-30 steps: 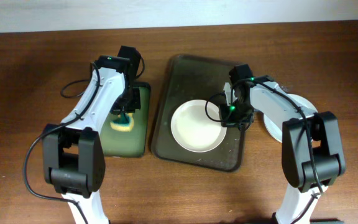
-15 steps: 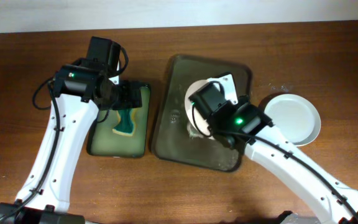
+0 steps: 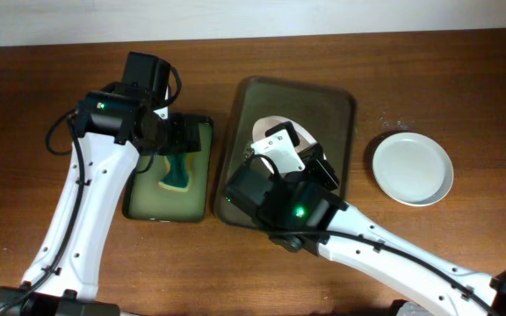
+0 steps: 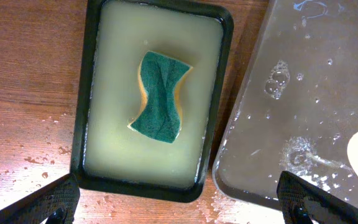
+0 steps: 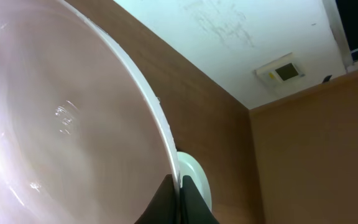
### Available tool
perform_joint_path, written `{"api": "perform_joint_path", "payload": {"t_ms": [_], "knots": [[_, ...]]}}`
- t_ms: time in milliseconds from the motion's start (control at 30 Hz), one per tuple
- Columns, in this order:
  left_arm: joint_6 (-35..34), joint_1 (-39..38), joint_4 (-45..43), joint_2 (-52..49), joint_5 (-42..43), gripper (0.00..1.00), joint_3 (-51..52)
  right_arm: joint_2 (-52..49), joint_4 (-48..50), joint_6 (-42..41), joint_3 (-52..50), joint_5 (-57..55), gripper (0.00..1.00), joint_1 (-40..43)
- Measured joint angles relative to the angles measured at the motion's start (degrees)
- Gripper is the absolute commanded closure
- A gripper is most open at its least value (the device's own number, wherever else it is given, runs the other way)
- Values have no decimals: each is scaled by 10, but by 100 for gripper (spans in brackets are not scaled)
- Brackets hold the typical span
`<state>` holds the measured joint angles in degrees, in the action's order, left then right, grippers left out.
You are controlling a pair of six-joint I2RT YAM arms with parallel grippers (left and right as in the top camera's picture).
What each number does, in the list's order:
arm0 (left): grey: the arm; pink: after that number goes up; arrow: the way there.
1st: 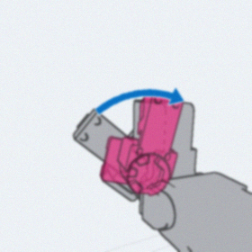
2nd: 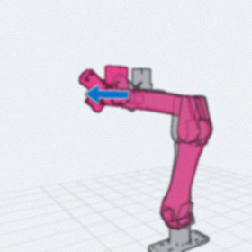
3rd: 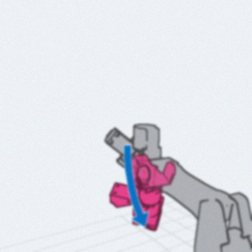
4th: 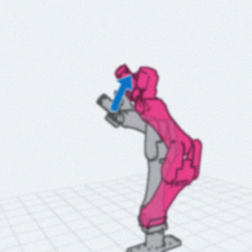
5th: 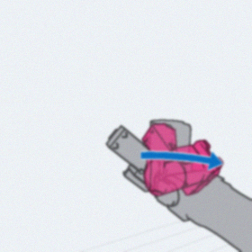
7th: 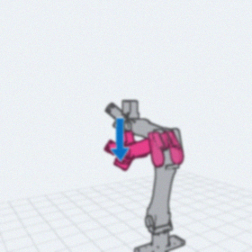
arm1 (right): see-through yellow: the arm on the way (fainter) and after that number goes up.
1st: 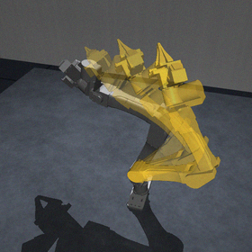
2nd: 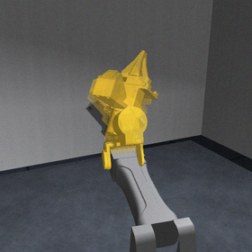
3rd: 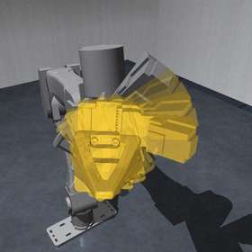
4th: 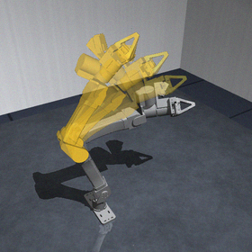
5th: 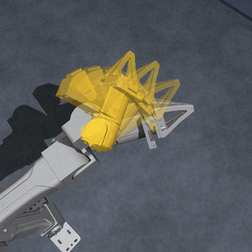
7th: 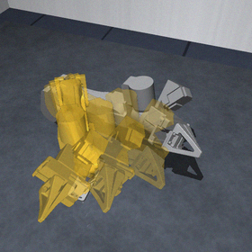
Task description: Clean dirty plates on tray and stack at the side
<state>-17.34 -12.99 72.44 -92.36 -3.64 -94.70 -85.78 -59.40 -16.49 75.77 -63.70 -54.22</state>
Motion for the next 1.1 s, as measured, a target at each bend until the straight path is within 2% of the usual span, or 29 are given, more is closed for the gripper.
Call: {"api": "perform_joint_path", "payload": {"t_ms": [133,333,400,433,500,533,600,667,733,767,800,833,867,933,967,1033,1100], "knots": [[0,0,0,0,0,0,0,-41,-7,-10,0,-8,96,0],[0,0,0,0,0,0,0,-42,-6,-34,0,-7,96,1],[0,0,0,0,0,0,0,-42,-5,-46,0,60,96,31],[0,0,0,0,0,0,0,-40,-9,-42,2,134,96,73],[0,0,1,0,0,0,0,-35,-3,4,17,325,96,214],[0,0,2,0,0,0,0,-32,-1,35,28,436,96,297],[0,0,2,0,0,0,0,-29,2,66,37,634,96,515],[0,0,2,0,0,0,0,-31,3,77,38,750,96,657],[0,0,2,0,0,0,0,-58,4,79,39,797,96,810],[0,0,2,0,0,0,0,-79,6,79,39,809,96,849],[0,0,2,0,0,0,0,-111,10,75,39,817,96,884],[0,0,2,0,0,0,0,-140,14,74,40,821,89,905],[0,0,2,0,0,0,0,-173,14,73,40,821,70,919],[0,0,2,0,0,0,0,-216,10,66,39,805,53,918],[0,0,2,0,0,0,0,-216,7,67,40,792,50,913],[0,0,2,0,0,0,0,-196,-6,80,39,807,50,899],[0,0,2,0,0,0,0,-129,-31,92,39,826,57,846]]}}
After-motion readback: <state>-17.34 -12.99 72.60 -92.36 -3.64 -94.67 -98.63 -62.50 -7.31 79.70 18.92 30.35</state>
